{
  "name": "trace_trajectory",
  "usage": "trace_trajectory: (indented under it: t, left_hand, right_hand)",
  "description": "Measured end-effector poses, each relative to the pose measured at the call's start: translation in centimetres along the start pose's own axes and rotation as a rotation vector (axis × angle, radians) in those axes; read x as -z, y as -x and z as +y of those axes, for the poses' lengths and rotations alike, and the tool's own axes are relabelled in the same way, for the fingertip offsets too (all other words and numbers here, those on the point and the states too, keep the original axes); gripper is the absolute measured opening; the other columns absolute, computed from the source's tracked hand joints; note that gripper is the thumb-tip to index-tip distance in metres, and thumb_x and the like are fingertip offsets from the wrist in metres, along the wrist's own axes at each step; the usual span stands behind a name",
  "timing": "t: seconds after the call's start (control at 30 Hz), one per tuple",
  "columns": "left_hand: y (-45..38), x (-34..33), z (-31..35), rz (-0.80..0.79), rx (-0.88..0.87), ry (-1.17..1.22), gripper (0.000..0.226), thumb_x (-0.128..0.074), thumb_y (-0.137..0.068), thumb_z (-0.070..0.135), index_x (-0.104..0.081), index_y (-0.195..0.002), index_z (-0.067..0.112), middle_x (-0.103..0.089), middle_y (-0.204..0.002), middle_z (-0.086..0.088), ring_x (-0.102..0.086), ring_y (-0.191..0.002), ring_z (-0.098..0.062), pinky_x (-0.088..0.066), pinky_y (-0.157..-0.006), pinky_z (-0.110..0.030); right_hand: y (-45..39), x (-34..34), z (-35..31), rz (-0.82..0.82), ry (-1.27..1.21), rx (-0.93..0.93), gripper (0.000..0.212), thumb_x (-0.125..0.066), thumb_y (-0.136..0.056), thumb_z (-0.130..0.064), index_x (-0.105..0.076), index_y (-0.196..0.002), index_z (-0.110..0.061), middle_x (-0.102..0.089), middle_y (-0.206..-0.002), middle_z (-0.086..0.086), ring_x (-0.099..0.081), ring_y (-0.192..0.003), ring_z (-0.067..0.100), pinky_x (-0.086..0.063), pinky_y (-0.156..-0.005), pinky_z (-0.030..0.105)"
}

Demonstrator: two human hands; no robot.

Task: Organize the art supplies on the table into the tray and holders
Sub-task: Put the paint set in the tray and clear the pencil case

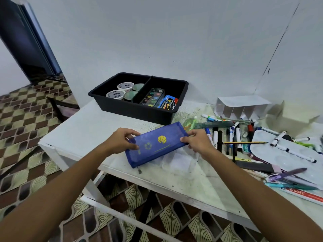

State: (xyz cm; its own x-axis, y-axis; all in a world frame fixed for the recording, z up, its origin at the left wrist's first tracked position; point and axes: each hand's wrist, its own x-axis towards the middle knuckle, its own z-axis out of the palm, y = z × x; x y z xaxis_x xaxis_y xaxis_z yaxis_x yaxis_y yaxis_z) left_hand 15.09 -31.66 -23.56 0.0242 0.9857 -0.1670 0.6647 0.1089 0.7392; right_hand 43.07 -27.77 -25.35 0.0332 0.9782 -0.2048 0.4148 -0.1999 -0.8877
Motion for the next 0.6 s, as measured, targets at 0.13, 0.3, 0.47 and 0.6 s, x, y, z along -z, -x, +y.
trace_trajectory:
  t: [0.13,0.3,0.47,0.6]
  left_hand:
    - [-1.1,0.1,-1.1,0.098,0.004,-0.120,0.049,-0.085,-0.071,0.011,-0.066,-0.116,0.011,-0.062,-0.091,-0.005,-0.054,-0.073,-0.016,-0.042,-0.059,-0.021]
    - [-1.9,0.2,-2.6,0.097,0.059,-0.162,0.046,-0.080,-0.076,0.013,-0.065,-0.120,0.011,-0.063,-0.103,-0.006,-0.057,-0.088,-0.021,-0.044,-0.059,-0.018]
    - [-2.3,0.0,-2.6,0.109,0.062,-0.264,0.047,-0.077,-0.080,0.018,-0.061,-0.124,0.012,-0.062,-0.115,-0.009,-0.055,-0.094,-0.019,-0.044,-0.069,-0.023]
    - [-2.4,-1.8,-0.5,0.192,-0.201,-0.382,0.048,-0.069,-0.079,0.039,-0.065,-0.119,0.013,-0.064,-0.113,-0.009,-0.056,-0.101,-0.027,-0.046,-0.082,-0.033]
  right_hand:
    - [-0.6,-2.2,-0.6,0.070,0.258,0.117,0.025,-0.075,-0.080,-0.030,-0.064,-0.082,-0.008,-0.061,-0.077,0.003,-0.057,-0.073,0.022,-0.043,-0.063,0.033]
    - [-0.6,-3.8,-0.6,0.076,0.570,0.176,0.034,-0.066,-0.086,-0.045,-0.063,-0.099,-0.013,-0.064,-0.092,0.004,-0.061,-0.086,0.025,-0.045,-0.067,0.030]
    - [-0.5,-3.8,-0.4,0.098,0.710,0.292,0.039,-0.057,-0.091,-0.050,-0.065,-0.099,-0.012,-0.065,-0.092,0.006,-0.061,-0.087,0.026,-0.048,-0.069,0.032]
    - [0.6,-1.7,0.6,0.089,0.717,0.462,0.034,-0.052,-0.095,-0.038,-0.065,-0.113,-0.013,-0.061,-0.111,0.007,-0.056,-0.103,0.025,-0.043,-0.076,0.032]
